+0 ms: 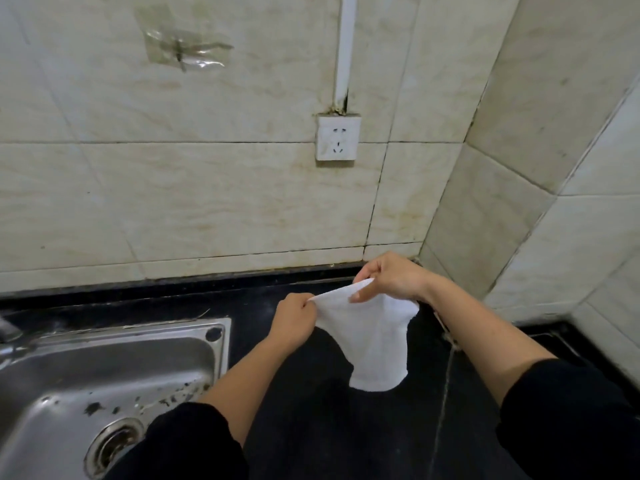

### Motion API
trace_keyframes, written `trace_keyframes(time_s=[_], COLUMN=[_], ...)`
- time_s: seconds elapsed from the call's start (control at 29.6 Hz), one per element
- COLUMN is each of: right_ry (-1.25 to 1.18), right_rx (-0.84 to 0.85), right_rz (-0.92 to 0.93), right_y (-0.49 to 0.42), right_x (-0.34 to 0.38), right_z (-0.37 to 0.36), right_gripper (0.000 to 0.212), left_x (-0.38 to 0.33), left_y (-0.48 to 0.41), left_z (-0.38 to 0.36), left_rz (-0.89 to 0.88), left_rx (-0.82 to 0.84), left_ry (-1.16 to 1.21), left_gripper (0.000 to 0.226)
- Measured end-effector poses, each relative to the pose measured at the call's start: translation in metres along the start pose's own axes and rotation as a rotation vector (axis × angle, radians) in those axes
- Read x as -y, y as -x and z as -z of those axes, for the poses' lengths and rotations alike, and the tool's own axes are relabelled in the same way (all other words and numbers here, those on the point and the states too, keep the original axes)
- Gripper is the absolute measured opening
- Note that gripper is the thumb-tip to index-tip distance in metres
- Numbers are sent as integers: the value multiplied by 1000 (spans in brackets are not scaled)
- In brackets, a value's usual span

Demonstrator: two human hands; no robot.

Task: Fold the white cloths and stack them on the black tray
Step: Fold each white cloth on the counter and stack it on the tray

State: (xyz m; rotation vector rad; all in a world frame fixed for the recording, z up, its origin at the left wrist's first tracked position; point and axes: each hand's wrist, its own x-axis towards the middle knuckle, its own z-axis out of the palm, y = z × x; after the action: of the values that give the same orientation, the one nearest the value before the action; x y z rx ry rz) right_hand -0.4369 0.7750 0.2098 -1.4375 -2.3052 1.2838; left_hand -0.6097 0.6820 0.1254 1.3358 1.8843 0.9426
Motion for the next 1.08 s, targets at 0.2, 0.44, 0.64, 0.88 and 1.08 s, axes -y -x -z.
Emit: trace_keyframes(time_s=[0.2,0.44,0.64,0.88,1.08], right_ry=[221,67,-1,-109,-107], right_rx=[-45,-175,-56,203,267], right_rz=[-97,-116,-144,-405,-507], right_y=[-11,-15,7,35,48], right_x=[-38,-61,-96,-163,-206], right_z=[12,15,0,-66,-106], right_gripper=[18,14,6,14,25], left_x=[2,10,46,117,148], left_y=[-33,-45,-22,20,30], left_z=[13,28,25,-19,-41], left_rz=[-70,-165,-199,-24,103], left_rx=[16,-4,144,434,558], left_ry=[-213,-200,-192,-189,-229], left_gripper=[33,32,26,25,30])
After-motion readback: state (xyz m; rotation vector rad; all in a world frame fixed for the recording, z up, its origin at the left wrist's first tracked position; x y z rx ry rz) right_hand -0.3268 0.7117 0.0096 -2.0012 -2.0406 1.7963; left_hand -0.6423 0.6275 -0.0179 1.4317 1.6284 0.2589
